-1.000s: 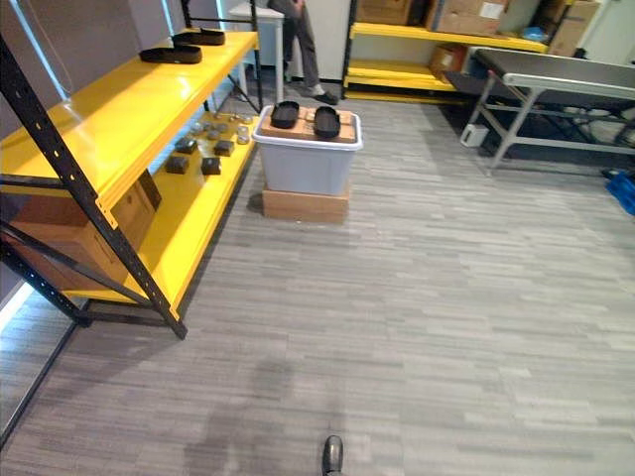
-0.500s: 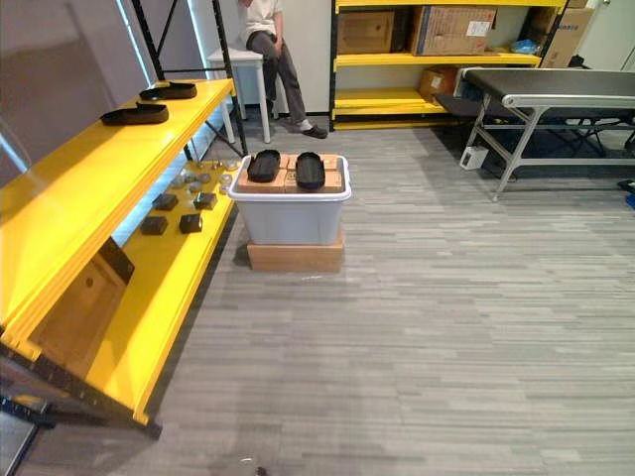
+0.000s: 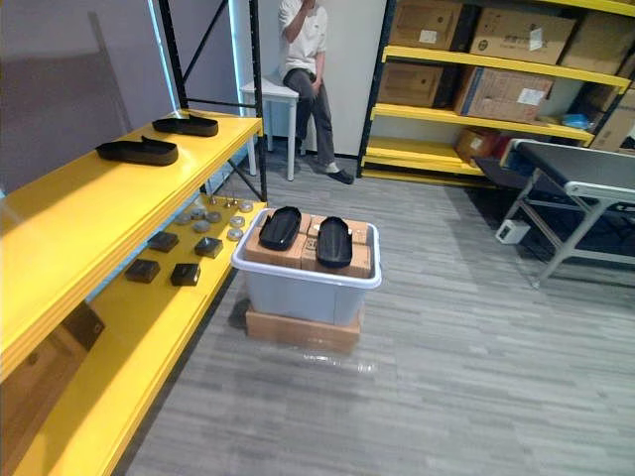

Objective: Walk over and take plastic housings, then place them on the shelf

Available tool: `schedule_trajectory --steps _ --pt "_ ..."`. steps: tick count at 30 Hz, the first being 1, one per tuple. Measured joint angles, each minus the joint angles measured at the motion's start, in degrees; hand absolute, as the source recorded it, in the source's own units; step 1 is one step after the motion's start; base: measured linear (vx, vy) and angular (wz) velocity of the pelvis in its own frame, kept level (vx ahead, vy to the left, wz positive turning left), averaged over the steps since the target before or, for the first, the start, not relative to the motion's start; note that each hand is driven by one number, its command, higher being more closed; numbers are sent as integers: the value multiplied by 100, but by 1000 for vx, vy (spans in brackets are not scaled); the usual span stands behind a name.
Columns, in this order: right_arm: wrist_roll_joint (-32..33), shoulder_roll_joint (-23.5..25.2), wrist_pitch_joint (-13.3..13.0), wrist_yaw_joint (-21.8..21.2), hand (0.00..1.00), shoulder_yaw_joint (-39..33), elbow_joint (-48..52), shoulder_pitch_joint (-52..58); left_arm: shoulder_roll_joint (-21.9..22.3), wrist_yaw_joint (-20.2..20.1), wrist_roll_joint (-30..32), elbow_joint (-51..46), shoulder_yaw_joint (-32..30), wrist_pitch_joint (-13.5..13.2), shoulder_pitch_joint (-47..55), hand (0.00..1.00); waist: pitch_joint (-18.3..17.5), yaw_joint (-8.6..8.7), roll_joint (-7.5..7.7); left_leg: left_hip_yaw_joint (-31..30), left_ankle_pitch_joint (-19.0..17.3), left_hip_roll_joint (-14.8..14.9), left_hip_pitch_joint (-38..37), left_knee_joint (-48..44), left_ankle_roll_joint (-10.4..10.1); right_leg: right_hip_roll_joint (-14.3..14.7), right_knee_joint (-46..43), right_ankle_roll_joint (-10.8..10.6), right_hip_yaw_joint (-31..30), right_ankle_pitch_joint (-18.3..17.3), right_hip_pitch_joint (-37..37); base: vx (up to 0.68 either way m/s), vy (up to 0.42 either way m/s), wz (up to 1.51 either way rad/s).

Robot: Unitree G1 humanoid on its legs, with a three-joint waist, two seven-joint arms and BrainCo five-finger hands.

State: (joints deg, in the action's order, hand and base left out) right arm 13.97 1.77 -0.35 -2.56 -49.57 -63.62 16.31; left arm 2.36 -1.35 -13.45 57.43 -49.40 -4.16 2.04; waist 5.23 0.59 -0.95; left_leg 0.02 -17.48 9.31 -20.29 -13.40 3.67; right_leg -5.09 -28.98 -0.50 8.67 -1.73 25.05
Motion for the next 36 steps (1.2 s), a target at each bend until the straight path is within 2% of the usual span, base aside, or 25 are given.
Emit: schedule_trajectory --steps 1,2,3,4,6,8,9,11,12,13,14,15,17,19,21,22,23,24,25,26,27,28,31,34,36 --pt "1 -33 24 -34 0 -82 75 -10 180 -12 1 -14 -166 27 67 0 -80 0 -199 -5 399 181 329 -800 -483 112 -311 157 97 -411 -19 820 -323 -2" --pt "4 39 46 -57 0 -277 205 -44 177 -20 0 -1 -175 41 68 0 -15 -11 -263 -78 1049 266 761 -1913 -804 189 -431 282 129 -773 -256 963 -375 3" --pt "8 68 74 -85 0 -417 229 -79 172 -34 -3 11 -266 44 75 0 64 -20 -352 -275 1487 314 1191 -3056 -1349 314 -286 310 209 -947 -623 897 -319 15" --pt "29 40 130 -82 0 -474 202 -102 152 -45 -53 42 -574 43 69 0 118 -8 -431 -407 1537 380 1837 -4665 -1776 525 126 375 312 -1040 -1285 582 -154 12" --pt "48 109 200 -85 0 -568 216 -111 135 -25 -124 7 -862 41 164 0 178 -50 -334 -35 1510 484 2439 -5904 -1674 663 826 389 301 -1046 -2177 677 -130 1" --pt "161 113 206 -68 0 -671 246 -108 168 -57 -220 17 -741 97 408 0 145 -174 -206 745 1168 681 3313 -5837 -1006 658 1757 375 217 -1052 -3182 652 -91 -7" --pt "178 92 206 -65 0 -670 249 -133 179 -64 -220 16 -736 111 457 0 145 -191 -206 879 1039 703 3531 -5519 -918 656 1931 352 203 -1065 -3350 574 -10 -14" --pt "249 14 199 -39 0 -676 244 -277 180 -58 -235 21 -469 140 619 0 189 -325 -122 1426 589 529 3920 -3427 -873 468 2346 200 7 -1134 -3823 584 79 -42" --pt "250 11 198 -28 0 -678 244 -307 183 -51 -253 22 -379 142 659 0 204 -353 -92 1513 611 422 3906 -2747 -844 378 2385 103 -41 -1191 -3948 602 144 -48" --pt "268 -15 191 -22 0 -699 277 -320 186 -35 -285 55 -279 155 670 0 219 -364 -54 1597 1067 238 3883 -1744 -442 233 2419 -103 -58 -1319 -4145 481 142 -33" --pt "283 -1 186 -5 0 -795 286 -325 154 -26 -298 58 -252 154 692 0 201 -378 55 1672 1171 112 3748 -1680 -340 127 2424 -161 -85 -1353 -4265 627 172 -11" --pt "366 115 185 14 0 -777 368 -272 143 -30 -335 34 -130 134 692 0 57 -346 156 1745 1016 -65 3604 -1544 -288 -57 2234 -241 -55 -1234 -4272 645 206 9" --pt "367 166 174 14 0 -793 231 -347 125 -65 -337 6 107 106 544 0 3 -296 180 1720 795 -178 3425 -1430 -244 -179 1099 -384 -106 -1118 -3768 641 242 18" --pt "263 160 177 52 0 -522 107 -500 -149 -46 -387 66 658 109 408 0 167 -171 251 1612 759 -377 2780 -880 -235 -477 -1600 -1447 -241 -779 -2634 633 205 33" --pt "103 55 166 132 0 280 239 -518 -331 -9 -453 101 1081 86 361 0 207 -141 232 1576 780 -390 2135 -384 -263 -620 -2303 -1257 14 -898 -2157 499 40 25" --pt "48 35 148 167 0 914 559 -544 -460 -4 -465 97 1267 79 316 0 206 -149 235 1593 806 -391 1804 -85 -304 -681 -2142 -988 168 -1044 -1930 420 -23 8" --pt "-30 39 143 208 0 1246 838 -542 -506 -4 -485 95 1343 68 282 0 207 -139 231 1579 822 -388 1685 30 -330 -687 -1943 -877 208 -1107 -1796 401 -84 17" --pt "-234 39 120 369 0 1916 1561 -500 -586 48 -541 84 1536 14 209 0 205 -97 223 1516 849 -373 1576 155 -373 -662 -1300 -790 237 -1162 -1545 382 -159 23" --pt "-334 39 109 439 0 2142 1905 -460 -606 80 -543 57 1621 -9 195 0 201 -75 223 1484 853 -371 1576 178 -381 -635 -948 -764 204 -1149 -1449 447 -233 47" --pt "-786 41 -27 669 0 2802 3314 -258 -694 164 -534 -24 1826 -90 201 0 156 7 316 1357 862 -487 1600 227 -470 -482 694 -496 -259 -532 -1328 291 -176 44" --pt "-1000 40 -119 740 0 2929 3775 -179 -715 204 -529 -11 1861 -96 203 0 123 11 410 1322 837 -572 1592 258 -516 -498 1025 -455 -480 -141 -1340 374 -222 40" --pt "-1531 -152 -312 920 0 3032 4412 -217 -577 257 -456 98 1948 -95 227 0 132 -9 158 1214 882 -393 1523 378 -687 -306 1081 -396 -475 -169 -1423 355 -204 12" --pt "-1955 -300 -344 1089 0 3347 5353 -111 -563 354 -424 204 2149 -100 330 0 138 -15 9 1221 957 -166 1489 522 -803 -72 1509 -342 -409 -140 -1624 280 -179 -3" --pt "-2554 -434 -575 1096 0 3782 6422 230 -555 347 -194 238 2443 -100 330 0 247 0 39 1185 1079 -115 1511 514 -865 -9 1980 -233 -311 -40 -1887 134 -108 4" --pt "-2735 -439 -668 1103 0 3868 6503 153 -554 345 -145 231 2649 -116 322 0 296 -5 34 1082 1081 -134 1555 508 -866 -15 2223 -267 -289 77 -1970 37 1 6"
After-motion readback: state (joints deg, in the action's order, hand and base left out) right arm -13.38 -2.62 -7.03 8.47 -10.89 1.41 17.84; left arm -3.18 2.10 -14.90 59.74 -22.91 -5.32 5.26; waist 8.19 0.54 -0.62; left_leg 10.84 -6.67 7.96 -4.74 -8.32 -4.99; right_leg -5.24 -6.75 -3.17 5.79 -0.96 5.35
